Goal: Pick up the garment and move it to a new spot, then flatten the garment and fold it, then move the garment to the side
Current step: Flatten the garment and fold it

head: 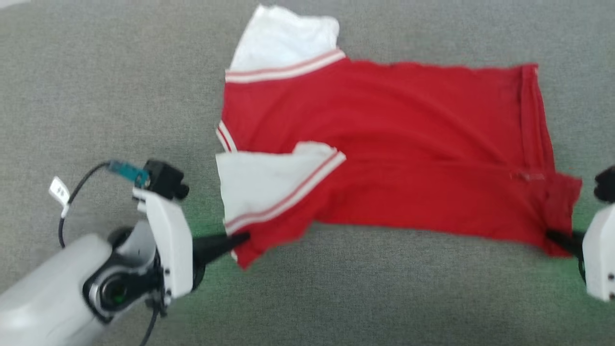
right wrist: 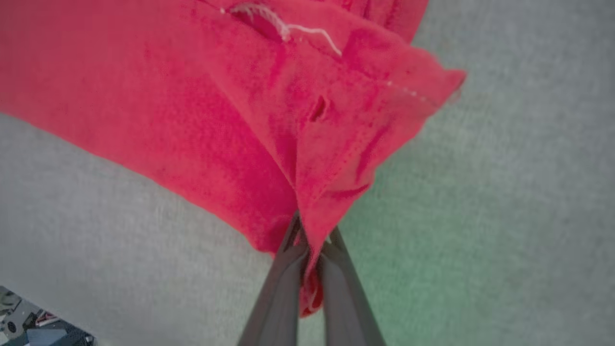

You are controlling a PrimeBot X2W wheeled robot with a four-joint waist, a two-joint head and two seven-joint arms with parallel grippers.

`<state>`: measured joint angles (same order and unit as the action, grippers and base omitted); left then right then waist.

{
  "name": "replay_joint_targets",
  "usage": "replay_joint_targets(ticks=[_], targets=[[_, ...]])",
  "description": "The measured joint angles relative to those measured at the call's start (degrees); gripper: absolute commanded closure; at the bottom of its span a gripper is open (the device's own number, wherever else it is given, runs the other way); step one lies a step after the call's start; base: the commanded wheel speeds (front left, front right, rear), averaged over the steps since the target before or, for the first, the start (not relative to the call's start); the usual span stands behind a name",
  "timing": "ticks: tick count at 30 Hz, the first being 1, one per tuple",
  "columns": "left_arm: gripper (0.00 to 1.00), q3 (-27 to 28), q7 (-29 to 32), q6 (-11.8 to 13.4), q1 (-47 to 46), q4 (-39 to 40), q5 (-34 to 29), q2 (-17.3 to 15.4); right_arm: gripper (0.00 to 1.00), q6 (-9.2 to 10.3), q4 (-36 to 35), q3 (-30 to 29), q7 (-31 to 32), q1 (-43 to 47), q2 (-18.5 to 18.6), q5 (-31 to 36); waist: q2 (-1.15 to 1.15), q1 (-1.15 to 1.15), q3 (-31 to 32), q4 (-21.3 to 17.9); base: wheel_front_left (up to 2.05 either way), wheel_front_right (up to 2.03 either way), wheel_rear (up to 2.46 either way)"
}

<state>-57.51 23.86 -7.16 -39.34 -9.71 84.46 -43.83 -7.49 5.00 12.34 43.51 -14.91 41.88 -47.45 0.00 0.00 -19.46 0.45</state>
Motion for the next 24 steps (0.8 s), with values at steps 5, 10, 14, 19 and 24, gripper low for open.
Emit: replay_joint_targets(ticks=[5,10,14,19,24], targets=[[1.00,0.34,-0.22,0.22,5.04,8.47,3.21,-4.93,1.00,-0.01,-3.92,-1.47,2.63,5.77,2.00,-1.69,0.00,0.00,0.88,-0.26,0.00,0.00,0.00],[1.00,0.21,-1.37,2.53,7.61,12.74,3.56,-7.37,1.00,-0.01,-5.24,-4.09,2.26,8.07,2.01,-1.90,0.00,0.00,0.75,-0.40,0.00,0.00,0.00],[1.00,-0.15,-2.37,3.86,7.67,11.74,1.52,-6.87,0.61,0.00,-5.82,-4.74,1.13,8.21,0.57,-0.75,0.00,0.00,0.72,-0.43,0.00,0.00,0.00],[0.00,-0.04,-4.54,3.79,7.75,10.15,-0.12,-6.10,0.00,-0.01,-4.50,-8.55,-2.81,7.79,-2.30,1.94,-0.01,0.00,1.22,-0.87,0.00,0.00,0.00],[0.00,2.87,-9.91,4.03,7.56,9.25,-1.64,-6.59,0.00,0.00,-6.01,-10.96,-9.46,7.23,-5.86,6.17,-0.01,0.00,2.03,-1.84,0.00,0.00,0.00]])
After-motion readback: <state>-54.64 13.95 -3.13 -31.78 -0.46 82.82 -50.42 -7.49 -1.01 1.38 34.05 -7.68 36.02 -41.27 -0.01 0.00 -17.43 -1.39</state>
